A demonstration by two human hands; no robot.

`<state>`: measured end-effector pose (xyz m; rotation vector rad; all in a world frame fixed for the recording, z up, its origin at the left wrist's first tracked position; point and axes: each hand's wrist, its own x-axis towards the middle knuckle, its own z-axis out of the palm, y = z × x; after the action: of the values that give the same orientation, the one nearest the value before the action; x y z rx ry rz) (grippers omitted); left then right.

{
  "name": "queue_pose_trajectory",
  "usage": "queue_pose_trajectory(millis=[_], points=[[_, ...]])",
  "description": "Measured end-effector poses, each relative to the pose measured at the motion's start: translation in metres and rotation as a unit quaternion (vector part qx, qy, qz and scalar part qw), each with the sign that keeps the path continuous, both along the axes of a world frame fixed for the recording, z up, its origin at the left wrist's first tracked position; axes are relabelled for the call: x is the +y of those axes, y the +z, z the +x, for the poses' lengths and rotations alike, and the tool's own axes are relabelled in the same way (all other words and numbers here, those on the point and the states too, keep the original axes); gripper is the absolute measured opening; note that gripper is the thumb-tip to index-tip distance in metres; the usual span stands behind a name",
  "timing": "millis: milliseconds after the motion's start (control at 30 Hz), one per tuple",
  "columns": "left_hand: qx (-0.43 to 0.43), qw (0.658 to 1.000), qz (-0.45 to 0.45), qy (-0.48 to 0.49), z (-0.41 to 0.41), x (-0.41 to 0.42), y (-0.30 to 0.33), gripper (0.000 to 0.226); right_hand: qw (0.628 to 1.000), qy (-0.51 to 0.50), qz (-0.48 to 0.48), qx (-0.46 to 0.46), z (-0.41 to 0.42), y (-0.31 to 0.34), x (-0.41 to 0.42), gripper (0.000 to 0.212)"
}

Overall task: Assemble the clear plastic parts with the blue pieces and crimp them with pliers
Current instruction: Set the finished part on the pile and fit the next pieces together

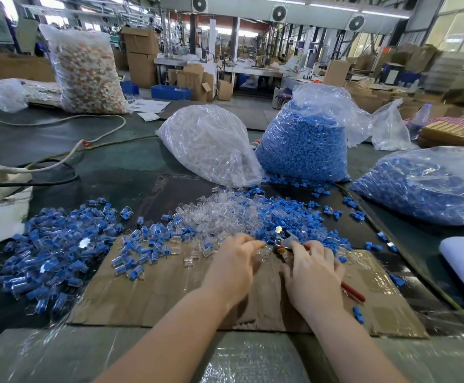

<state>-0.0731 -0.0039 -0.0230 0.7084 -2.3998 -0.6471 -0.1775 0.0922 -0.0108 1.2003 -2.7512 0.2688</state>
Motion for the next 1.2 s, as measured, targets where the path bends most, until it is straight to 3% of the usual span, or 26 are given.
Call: queue_pose_trajectory(millis=[133, 300, 433, 533, 733, 1200], points=[[-0.067, 0.996, -0.044, -0.039, -0.012, 0.007, -0.01, 0.037, 1.0, 0.014, -0.024, 0.005, 0.0, -0.001, -0.003, 0.041], [-0.005, 1.0, -0.001, 0.022, -0.004, 0.004, -0.016, 0.008, 0.997, 0.053, -0.046, 0.01, -0.003, -0.003, -0.014, 0.042], [0.018, 0.999, 0.015, 0.033, -0.001, 0.004, -0.014, 0.012, 0.996, 0.081, -0.032, 0.009, -0.001, -0.006, -0.029, 0.04], [0.014, 0.999, 0.007, 0.028, 0.0, 0.004, -0.017, 0.028, 0.997, 0.08, -0.009, 0.016, 0.001, -0.007, -0.039, 0.038], [0.008, 0.999, 0.007, 0.031, 0.0, 0.003, -0.02, 0.028, 0.999, 0.052, 0.003, 0.01, 0.0, -0.009, -0.051, 0.021], [0.1, 0.984, 0.075, 0.13, 0.005, 0.001, -0.016, 0.02, 0.998, 0.028, -0.048, -0.016, 0.007, -0.013, -0.063, 0.023]])
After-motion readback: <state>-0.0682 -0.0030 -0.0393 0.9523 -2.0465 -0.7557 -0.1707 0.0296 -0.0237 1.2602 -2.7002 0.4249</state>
